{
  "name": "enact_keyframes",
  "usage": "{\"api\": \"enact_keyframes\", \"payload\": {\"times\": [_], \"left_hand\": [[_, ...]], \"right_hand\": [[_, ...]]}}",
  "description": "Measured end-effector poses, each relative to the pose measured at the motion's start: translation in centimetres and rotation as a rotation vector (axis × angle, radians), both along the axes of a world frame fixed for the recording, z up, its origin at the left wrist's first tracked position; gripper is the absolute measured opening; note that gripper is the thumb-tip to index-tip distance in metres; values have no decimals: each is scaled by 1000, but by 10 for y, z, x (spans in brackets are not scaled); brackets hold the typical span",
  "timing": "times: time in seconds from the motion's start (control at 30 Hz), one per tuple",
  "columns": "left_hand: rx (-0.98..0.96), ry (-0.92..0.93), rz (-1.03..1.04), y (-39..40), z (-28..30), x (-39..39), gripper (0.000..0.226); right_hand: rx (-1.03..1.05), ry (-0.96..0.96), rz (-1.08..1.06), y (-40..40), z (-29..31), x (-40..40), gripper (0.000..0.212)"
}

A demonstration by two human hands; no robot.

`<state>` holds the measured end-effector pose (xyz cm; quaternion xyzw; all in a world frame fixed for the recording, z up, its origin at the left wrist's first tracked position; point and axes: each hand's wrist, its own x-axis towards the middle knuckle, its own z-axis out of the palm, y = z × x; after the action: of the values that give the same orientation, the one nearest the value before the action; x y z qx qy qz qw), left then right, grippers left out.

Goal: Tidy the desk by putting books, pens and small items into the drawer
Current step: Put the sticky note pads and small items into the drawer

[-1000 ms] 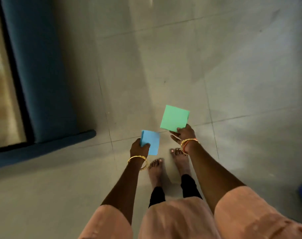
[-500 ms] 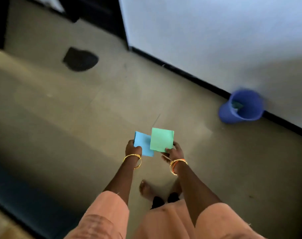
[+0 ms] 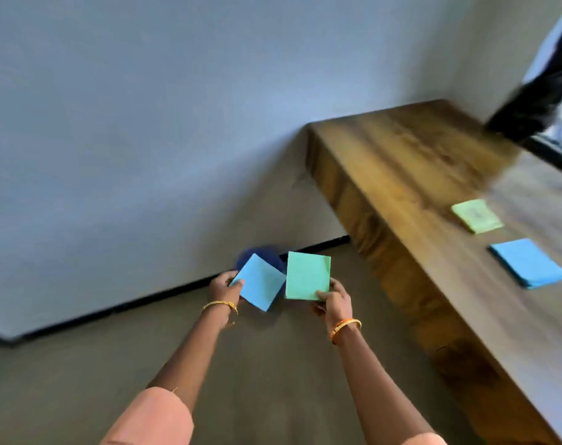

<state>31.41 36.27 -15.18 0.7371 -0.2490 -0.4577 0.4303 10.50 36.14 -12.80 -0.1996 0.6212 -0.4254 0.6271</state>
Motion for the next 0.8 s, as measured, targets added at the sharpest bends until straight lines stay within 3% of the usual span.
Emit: {"api": "enact_keyframes", "payload": {"times": [0.23,0.3,0.43,0.63,0.7,0.8], "left_hand": [[-270,77,-316,-178,85,-112,26],[-316,96,-449,-212,95,-146,25],[-359,38,-714,-252,101,-203,21],[-350,-102,-950,-256,89,-271,27],[-431,-232,-995,-246,89,-282,29],[-556,-597,-1082,-237,84,-293,33]], "right_hand": [[-250,156,-624,-86,78,-77,30],[-200,302,-878,-94,92,-96,26],[15,464,-1185,-92,96,-123,28],[233,747,-1270,-89,76,-145,34],[295,862,-1226,-91,71,-150,44],[482,1006,-1138,-95,66,-149,52]]}}
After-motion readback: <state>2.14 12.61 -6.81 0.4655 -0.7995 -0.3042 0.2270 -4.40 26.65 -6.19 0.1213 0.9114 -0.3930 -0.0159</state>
